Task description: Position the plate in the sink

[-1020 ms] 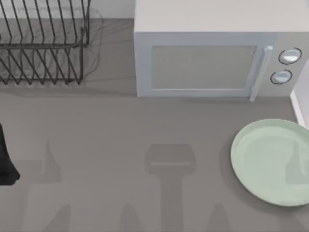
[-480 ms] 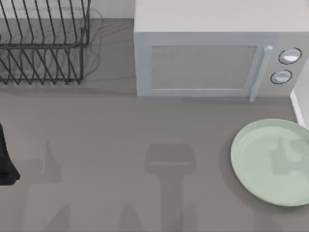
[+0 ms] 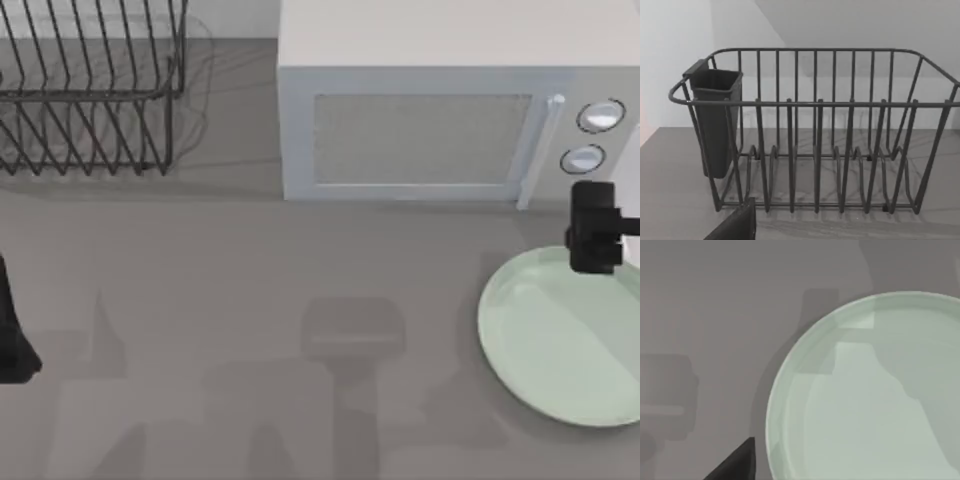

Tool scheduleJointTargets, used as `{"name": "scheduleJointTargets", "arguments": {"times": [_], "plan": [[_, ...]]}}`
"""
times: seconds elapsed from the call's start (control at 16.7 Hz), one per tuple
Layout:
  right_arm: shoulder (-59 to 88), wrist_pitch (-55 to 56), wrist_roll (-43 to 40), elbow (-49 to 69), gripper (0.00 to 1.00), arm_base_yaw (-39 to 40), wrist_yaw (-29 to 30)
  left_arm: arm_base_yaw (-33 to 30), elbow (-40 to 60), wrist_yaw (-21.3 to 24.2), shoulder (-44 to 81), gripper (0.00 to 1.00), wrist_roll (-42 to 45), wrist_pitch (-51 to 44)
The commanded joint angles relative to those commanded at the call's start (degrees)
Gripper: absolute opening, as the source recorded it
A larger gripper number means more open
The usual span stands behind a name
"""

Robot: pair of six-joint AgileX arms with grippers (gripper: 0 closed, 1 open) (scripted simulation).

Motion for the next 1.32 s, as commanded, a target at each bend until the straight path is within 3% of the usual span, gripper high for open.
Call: {"name": "scheduleJointTargets", "arguments": {"times": [0.3,0.6,1.02,1.32], "plan": [[25.80,-14.07,6.78,18.26,1.00,6.59,0.01,0.00,0.00,0.00,0.00,1.00,0.00,0.00],[39.11,-21.82,10.51,28.13,1.00,10.21,0.02,0.00,0.00,0.00,0.00,1.00,0.00,0.00],[40.14,-22.19,10.77,28.69,1.00,10.24,0.00,0.00,0.00,0.00,0.00,1.00,0.00,0.00],[43.96,-13.04,10.89,23.48,1.00,10.40,0.03,0.00,0.00,0.00,0.00,1.00,0.00,0.00]]}}
